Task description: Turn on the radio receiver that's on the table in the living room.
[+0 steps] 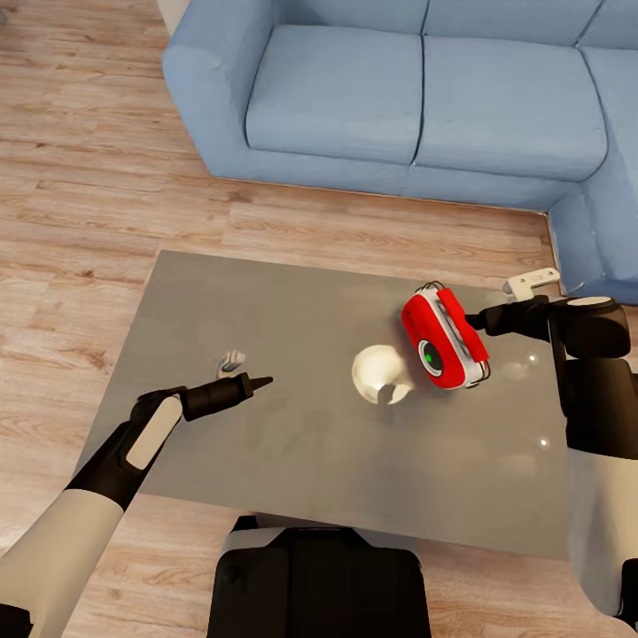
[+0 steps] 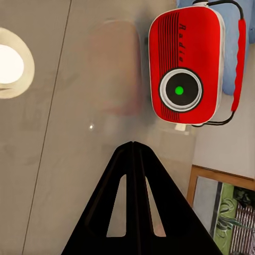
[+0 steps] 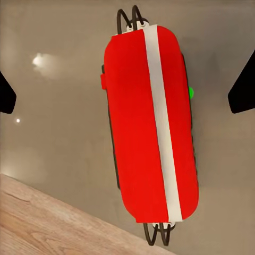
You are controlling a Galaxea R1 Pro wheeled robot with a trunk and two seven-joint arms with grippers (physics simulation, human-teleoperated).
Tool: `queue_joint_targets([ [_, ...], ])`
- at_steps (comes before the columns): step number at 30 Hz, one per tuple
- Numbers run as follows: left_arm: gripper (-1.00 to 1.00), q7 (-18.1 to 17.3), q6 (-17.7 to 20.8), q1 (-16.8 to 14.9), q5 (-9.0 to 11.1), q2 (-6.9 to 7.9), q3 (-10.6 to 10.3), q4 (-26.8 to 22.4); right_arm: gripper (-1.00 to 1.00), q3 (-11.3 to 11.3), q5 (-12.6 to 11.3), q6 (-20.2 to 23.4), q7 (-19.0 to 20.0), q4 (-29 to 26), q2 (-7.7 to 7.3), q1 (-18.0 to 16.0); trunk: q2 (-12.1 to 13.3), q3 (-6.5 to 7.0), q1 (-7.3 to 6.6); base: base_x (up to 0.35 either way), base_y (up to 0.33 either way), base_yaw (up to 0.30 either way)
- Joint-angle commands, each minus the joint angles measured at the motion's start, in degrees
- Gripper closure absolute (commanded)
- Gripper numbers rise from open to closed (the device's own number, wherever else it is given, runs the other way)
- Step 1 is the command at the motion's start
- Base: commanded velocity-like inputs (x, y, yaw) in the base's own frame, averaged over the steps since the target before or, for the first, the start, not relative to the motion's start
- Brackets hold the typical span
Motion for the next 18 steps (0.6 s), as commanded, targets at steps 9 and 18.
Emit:
queue_joint_targets([
  [9,1.00,-0.5,0.0,0.0,0.5,-0.15,0.1,-0.9,-1.00,-1.4,0.0,0.0,8.9,-1.3,-9.42,0.0,0.0,0.00,0.00,0.000,0.000,0.000],
  [18,1.00,-0.3,0.9,0.0,0.7,-3.34,0.2,-6.6,-1.00,-1.4,0.0,0.0,10.5,-1.2,-10.09,0.0,0.0,0.00,0.00,0.000,0.000,0.000],
])
